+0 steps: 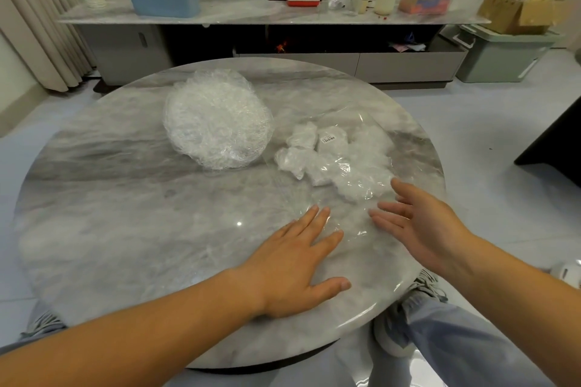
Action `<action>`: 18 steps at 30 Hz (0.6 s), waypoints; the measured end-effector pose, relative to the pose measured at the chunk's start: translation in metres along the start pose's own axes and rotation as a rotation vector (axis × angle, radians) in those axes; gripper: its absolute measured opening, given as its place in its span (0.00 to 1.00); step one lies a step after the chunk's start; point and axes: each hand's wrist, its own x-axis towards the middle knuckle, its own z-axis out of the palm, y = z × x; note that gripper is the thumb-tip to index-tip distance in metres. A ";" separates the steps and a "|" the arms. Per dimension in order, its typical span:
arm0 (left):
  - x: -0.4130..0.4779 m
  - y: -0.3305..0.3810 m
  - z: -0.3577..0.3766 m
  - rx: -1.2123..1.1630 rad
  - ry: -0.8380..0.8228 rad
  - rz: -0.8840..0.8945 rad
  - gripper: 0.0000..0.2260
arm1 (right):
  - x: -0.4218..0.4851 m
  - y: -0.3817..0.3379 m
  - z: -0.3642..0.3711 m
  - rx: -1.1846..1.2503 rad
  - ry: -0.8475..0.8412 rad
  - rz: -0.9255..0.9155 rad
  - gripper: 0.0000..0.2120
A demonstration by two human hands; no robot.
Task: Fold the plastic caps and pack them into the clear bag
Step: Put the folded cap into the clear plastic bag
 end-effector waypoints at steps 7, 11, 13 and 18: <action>-0.019 -0.025 -0.018 -0.225 0.195 -0.157 0.37 | -0.027 0.003 0.017 -0.435 0.016 -0.297 0.16; -0.025 -0.081 -0.038 -0.191 0.279 -0.425 0.30 | -0.033 0.010 0.063 -0.541 -0.244 -0.419 0.15; -0.029 -0.110 -0.048 -0.175 0.271 -0.504 0.28 | -0.029 0.016 0.085 -0.627 -0.354 -0.416 0.15; -0.028 -0.156 -0.052 -0.074 0.187 -0.516 0.29 | -0.018 0.035 0.115 -0.940 -0.495 -0.471 0.28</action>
